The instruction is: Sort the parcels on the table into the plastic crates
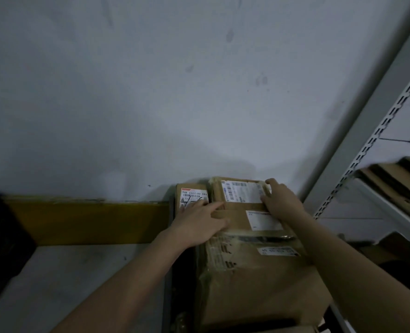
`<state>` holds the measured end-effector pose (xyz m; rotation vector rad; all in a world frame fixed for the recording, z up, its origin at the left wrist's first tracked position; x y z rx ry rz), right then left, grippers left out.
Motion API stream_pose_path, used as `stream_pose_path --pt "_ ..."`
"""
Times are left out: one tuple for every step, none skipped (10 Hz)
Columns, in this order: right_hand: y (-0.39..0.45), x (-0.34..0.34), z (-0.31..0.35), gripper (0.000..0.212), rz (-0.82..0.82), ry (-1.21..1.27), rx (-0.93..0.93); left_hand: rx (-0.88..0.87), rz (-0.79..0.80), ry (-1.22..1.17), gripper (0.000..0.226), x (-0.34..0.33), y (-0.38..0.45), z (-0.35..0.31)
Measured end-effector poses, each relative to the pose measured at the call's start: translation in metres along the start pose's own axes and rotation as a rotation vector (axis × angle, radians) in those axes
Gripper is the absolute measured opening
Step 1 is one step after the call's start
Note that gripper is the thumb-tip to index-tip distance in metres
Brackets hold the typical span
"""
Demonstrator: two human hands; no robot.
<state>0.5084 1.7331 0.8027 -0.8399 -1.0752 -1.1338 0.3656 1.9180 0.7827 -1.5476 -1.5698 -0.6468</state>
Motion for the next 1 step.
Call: stream_pose_path --pt "-0.0149 0.0068 0.0150 0.041 -0.086 -0.030 0.107 0.004 -0.222 0.106 0.057 0.0187 -0.0118 -0.0061"
Point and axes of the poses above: each hand's wrist, its own y-axis towards the middle knuckle, its own x-axis out of the back of the hand, z = x × y, the point moved 7 cm from there along y, towards the middle knuckle, and after that the axes turned 2 degrees about x, right-handed, at the moved point
